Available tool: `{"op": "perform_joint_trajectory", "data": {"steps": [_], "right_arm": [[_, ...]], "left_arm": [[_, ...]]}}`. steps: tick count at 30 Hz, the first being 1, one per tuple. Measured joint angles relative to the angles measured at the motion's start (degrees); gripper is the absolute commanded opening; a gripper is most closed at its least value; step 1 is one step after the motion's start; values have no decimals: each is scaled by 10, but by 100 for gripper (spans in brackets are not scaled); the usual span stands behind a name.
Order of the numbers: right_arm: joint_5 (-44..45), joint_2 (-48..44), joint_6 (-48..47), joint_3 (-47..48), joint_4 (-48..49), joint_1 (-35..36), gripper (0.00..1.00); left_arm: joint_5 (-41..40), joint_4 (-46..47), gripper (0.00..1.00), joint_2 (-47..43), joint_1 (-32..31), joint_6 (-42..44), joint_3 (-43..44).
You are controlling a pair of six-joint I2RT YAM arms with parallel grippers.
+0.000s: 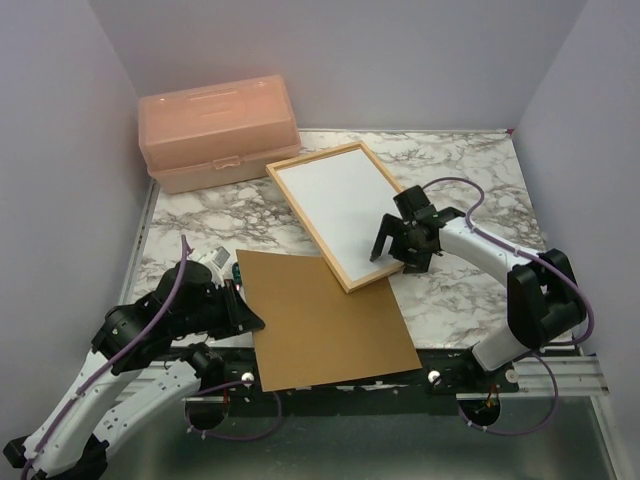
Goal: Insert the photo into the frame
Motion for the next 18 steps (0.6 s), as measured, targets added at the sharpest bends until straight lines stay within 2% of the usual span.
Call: {"op": "perform_joint_trajectory", "data": {"steps": [10,18], "right_arm": [[0,-18,-8,0,-5,-3,100],[-15,-69,-37,0,-17,-2,100]], "left_arm": [[-14,-59,0,20,0,32,105],[-14,-63,0,42,0,48,190]]}}
